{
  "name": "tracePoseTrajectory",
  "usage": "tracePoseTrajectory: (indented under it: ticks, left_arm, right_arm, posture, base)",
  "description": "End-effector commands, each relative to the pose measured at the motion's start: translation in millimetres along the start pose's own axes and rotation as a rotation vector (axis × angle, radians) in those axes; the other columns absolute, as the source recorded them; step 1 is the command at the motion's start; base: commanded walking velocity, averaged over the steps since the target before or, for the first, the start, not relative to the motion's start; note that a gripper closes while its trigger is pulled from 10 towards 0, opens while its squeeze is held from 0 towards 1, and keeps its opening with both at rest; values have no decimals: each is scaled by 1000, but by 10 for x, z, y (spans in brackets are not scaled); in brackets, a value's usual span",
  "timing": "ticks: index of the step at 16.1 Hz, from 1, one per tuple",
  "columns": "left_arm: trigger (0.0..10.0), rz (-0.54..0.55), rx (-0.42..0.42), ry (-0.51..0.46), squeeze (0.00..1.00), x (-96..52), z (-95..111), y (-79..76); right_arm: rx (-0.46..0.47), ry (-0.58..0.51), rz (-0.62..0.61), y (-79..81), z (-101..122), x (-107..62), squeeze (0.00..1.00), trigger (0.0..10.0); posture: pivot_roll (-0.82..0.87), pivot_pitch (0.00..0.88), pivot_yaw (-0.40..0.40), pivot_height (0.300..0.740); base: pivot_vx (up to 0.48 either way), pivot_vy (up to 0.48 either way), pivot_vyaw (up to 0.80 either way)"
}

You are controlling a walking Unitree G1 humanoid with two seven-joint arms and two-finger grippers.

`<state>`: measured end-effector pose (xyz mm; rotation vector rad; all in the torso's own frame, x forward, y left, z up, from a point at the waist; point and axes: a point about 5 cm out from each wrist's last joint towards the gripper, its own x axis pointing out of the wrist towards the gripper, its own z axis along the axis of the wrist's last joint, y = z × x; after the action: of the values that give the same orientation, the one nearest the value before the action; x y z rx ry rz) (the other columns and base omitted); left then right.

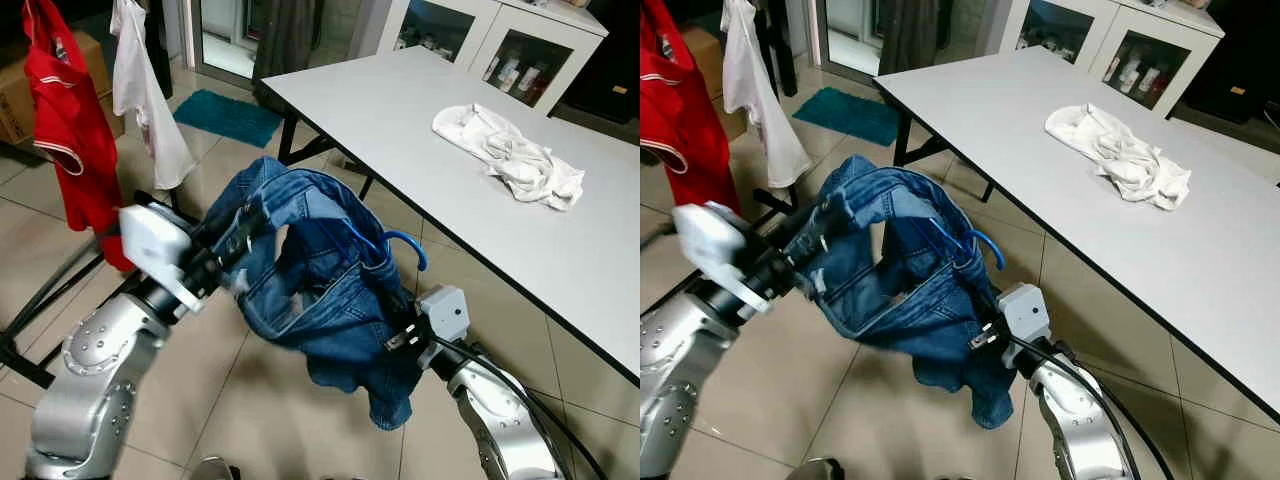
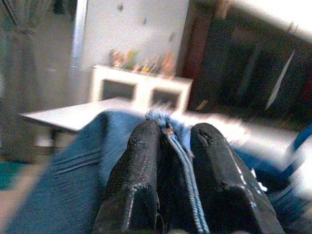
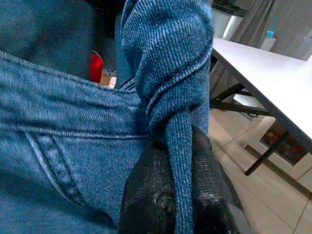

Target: Hang hanger

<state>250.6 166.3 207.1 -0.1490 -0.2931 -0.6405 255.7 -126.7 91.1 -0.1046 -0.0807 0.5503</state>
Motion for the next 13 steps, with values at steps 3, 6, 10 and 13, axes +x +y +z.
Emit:
tracePoseTrajectory:
  ticks: [3, 6, 10, 13]
  left_arm:
    - [10000, -48, -184, -84, 1000, -23, 87, -75]
    - [10000, -66, -454, -118, 1000, -100, 67, -90]
    - [10000, -13, -630, -99, 0, -190, -10, 8]
    - [10000, 45, -604, -96, 0, -177, -16, 62]
  right_arm:
    - [-16, -27, -27, -65, 38, -18, 0, 0]
    - [-16, -30, -25, -62, 44, -2, 0, 0]
    - [-18, -29, -26, -71, 41, 6, 0, 0]
    - [-18, -31, -25, -72, 41, 10, 0, 0]
  posture:
    - [133, 111, -149, 740]
    - [136, 110, -150, 740]
    - [136, 107, -151, 740]
    - [138, 105, -151, 740]
  base:
    - [0, 0, 0]
    - [0, 0, 0]
    - [0, 0, 0]
    - [0, 0, 0]
